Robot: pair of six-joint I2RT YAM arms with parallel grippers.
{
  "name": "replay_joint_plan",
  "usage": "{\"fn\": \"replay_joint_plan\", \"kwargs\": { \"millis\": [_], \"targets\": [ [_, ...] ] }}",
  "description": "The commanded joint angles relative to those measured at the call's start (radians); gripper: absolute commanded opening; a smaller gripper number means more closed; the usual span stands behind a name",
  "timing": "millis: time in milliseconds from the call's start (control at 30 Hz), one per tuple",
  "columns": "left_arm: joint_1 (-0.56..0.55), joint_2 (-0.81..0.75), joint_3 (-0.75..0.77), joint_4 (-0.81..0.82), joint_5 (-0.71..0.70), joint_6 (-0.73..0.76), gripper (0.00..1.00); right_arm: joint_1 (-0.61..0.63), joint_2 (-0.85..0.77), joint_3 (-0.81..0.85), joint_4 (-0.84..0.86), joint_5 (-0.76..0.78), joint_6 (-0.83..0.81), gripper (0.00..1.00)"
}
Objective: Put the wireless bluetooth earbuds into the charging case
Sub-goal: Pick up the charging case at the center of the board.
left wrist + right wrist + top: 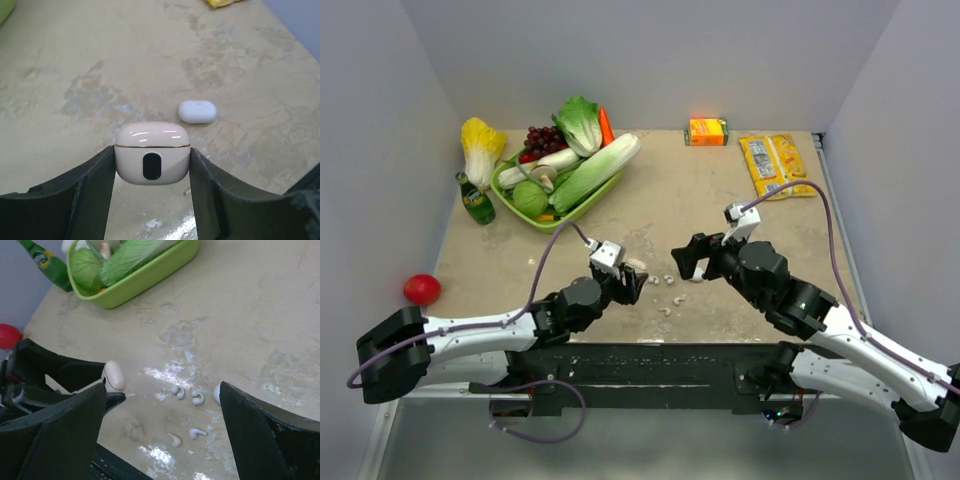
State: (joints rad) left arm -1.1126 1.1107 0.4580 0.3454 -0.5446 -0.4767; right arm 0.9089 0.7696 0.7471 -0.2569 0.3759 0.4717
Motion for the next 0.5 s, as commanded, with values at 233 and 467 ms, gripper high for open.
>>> {"fn": "replay_joint_plan", "kwargs": {
  "millis": [233,467],
  "targets": [
    [0.004,0.145,-0.338,1.189,0.406,0.680,0.00,-0.002,0.054,0.155,-0.073,-0.135,-0.047,0.98],
    [0.007,0.273,-0.377,1.499,0.512,0.780,0.00,-0.002,0.149,0.163,-0.107,-0.195,-0.062,0.98]
  ]
}}
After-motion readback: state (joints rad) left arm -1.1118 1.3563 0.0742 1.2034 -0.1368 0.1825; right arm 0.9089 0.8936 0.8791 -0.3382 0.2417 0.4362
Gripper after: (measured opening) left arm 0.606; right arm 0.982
